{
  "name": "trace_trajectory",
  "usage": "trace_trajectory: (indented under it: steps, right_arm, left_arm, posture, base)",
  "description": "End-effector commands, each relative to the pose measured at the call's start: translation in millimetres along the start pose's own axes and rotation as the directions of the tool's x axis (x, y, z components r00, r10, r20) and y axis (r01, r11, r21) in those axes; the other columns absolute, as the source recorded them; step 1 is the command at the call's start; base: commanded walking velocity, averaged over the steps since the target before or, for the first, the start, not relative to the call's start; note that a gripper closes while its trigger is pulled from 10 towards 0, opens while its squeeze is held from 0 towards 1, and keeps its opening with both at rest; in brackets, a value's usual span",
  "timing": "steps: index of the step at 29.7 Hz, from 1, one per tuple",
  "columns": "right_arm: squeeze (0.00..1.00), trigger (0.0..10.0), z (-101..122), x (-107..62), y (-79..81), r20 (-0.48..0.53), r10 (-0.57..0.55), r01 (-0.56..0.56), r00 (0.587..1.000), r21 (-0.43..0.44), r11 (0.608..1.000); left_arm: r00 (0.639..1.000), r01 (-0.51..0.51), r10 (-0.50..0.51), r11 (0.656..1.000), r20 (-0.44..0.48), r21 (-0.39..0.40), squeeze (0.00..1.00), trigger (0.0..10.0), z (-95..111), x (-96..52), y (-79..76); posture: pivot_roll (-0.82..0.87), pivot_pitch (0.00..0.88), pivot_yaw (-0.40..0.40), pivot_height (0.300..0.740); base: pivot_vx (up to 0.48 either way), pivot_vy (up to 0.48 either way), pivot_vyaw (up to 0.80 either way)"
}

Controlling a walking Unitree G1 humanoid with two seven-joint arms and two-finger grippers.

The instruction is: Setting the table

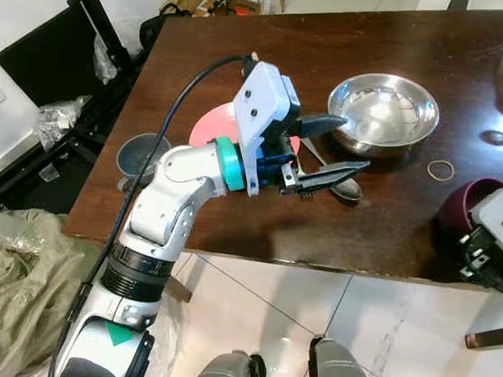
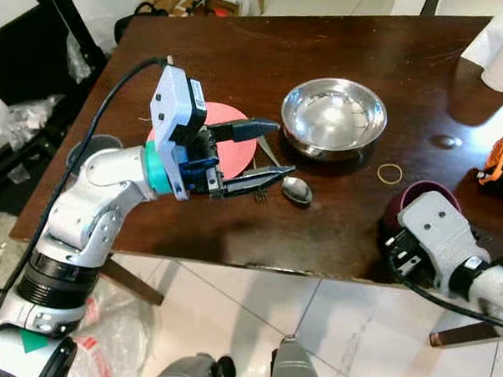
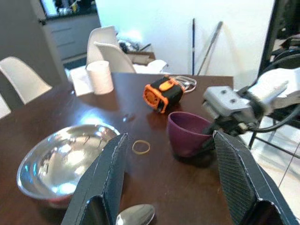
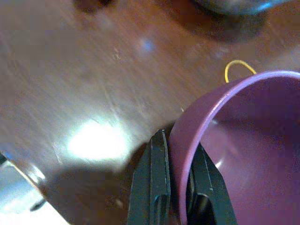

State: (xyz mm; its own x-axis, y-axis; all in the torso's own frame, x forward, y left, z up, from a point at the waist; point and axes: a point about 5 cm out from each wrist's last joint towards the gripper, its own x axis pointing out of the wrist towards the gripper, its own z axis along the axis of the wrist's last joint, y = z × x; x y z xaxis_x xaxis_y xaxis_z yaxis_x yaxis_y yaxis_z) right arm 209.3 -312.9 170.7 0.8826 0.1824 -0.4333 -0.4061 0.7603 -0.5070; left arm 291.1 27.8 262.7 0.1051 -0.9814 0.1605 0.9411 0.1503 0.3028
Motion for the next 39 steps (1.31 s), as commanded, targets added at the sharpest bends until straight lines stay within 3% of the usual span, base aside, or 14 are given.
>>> trace_trajectory:
  steps: [1, 6, 7, 8, 24, 25, 26, 27, 29, 31, 32, 34, 37, 39]
  right_arm:
    - [0.0, 10.0, -8, -1.1, -1.4, -0.037, 0.021, -0.021, 0.999, 0.0, 1.0]
    - [0.0, 10.0, -9, -1.4, -18.5, -0.053, -0.004, 0.003, 0.999, -0.028, 1.0]
    - [0.17, 10.0, -9, -0.8, -22.5, -0.056, -0.014, 0.013, 0.998, -0.032, 0.999]
    - [1.0, 10.0, -10, 0.2, -27.7, -0.059, -0.033, 0.031, 0.998, -0.037, 0.999]
    - [1.0, 10.0, 0, 4.2, -49.4, 0.042, -0.171, 0.175, 0.984, -0.118, 0.978]
    - [0.33, 10.0, 11, -0.1, -57.9, 0.11, -0.256, 0.268, 0.96, -0.114, 0.957]
    - [0.33, 10.0, 11, -0.1, -57.9, 0.11, -0.256, 0.268, 0.96, -0.114, 0.957]
    - [0.0, 10.0, 23, -6.6, -65.9, 0.19, -0.338, 0.361, 0.922, -0.103, 0.927]
    - [0.0, 10.0, 33, -12.3, -71.1, 0.246, -0.398, 0.428, 0.884, -0.082, 0.9]
    - [0.0, 10.0, 33, -12.3, -71.1, 0.246, -0.398, 0.428, 0.884, -0.082, 0.9]
    - [0.0, 10.0, 46, -19.6, -71.2, 0.32, -0.452, 0.487, 0.833, -0.036, 0.873]
    - [0.0, 10.0, 46, -19.6, -71.2, 0.32, -0.452, 0.487, 0.833, -0.036, 0.873]
    - [0.0, 10.0, 93, -29.1, -44.6, 0.517, -0.51, 0.511, 0.688, 0.155, 0.845]
    - [0.0, 10.0, 101, -29.0, -37.1, 0.544, -0.521, 0.499, 0.658, 0.203, 0.842]
  left_arm:
    - [1.0, 0.03, -0.03, 0.999, 0.004, 0.017, 0.0, 10.0, 4, 1.8, -2.9]
    - [0.999, 0.037, -0.038, 0.999, 0.028, 0.017, 0.0, 10.0, 8, 6.7, -5.9]
    - [0.999, 0.038, -0.039, 0.999, 0.032, 0.014, 0.0, 10.0, 9, 7.7, -6.8]
    - [0.999, 0.038, -0.038, 0.999, 0.033, 0.008, 0.0, 10.0, 9, 7.9, -7.7]
    - [0.999, 0.045, -0.045, 0.999, 0.029, -0.016, 0.0, 10.0, 9, 7.1, -12.5]
    - [0.999, 0.038, -0.038, 0.999, 0.03, -0.021, 0.0, 10.0, 8, 7.8, -12.3]
    - [0.999, 0.038, -0.038, 0.999, 0.03, -0.021, 0.0, 10.0, 8, 7.8, -12.3]
    - [0.999, 0.03, -0.029, 0.999, 0.03, -0.025, 0.0, 10.0, 7, 8.6, -12.2]
    - [0.999, 0.024, -0.023, 0.999, 0.031, -0.029, 0.0, 10.0, 7, 9.3, -12.1]
    - [0.999, 0.024, -0.023, 0.999, 0.031, -0.029, 0.0, 10.0, 7, 9.3, -12.1]
    - [1.0, 0.009, -0.008, 0.999, 0.031, -0.032, 0.0, 10.0, 6, 10.3, -11.4]
    - [1.0, 0.009, -0.008, 0.999, 0.031, -0.032, 0.0, 10.0, 6, 10.3, -11.4]
    - [0.998, -0.061, 0.062, 0.997, 0.023, -0.041, 0.0, 10.0, 2, 12.8, -5.5]
    - [0.997, -0.072, 0.073, 0.997, 0.021, -0.042, 0.0, 10.0, 1, 13.3, -4.5]
  posture:
    - [-0.09, 0.07, 0.143, 0.74]
    - [-0.09, 0.073, 0.142, 0.74]
    - [-0.09, 0.074, 0.141, 0.74]
    - [-0.09, 0.075, 0.14, 0.74]
    - [-0.09, 0.077, 0.145, 0.74]
    - [-0.1, 0.08, 0.146, 0.74]
    - [-0.1, 0.08, 0.146, 0.74]
    - [-0.1, 0.082, 0.148, 0.74]
    - [-0.1, 0.083, 0.149, 0.74]
    - [-0.1, 0.083, 0.149, 0.74]
    - [-0.1, 0.085, 0.151, 0.74]
    - [-0.1, 0.085, 0.151, 0.74]
    - [-0.11, 0.087, 0.159, 0.74]
    - [-0.11, 0.087, 0.159, 0.74]
  base:
    - [0.0, 0.0, 0.0]
    - [0.0, 0.0, 0.0]
    - [0.0, 0.0, 0.0]
    - [0.0, 0.0, 0.0]
    - [0.0, 0.0, 0.0]
    - [0.0, 0.0, 0.0]
    - [0.0, 0.0, 0.0]
    - [0.0, 0.0, 0.0]
    - [0.0, 0.0, 0.0]
    - [0.0, 0.0, 0.0]
    - [0.0, 0.0, 0.0]
    - [0.0, 0.0, 0.0]
    - [0.0, 0.0, 0.0]
    - [0.0, 0.0, 0.0]
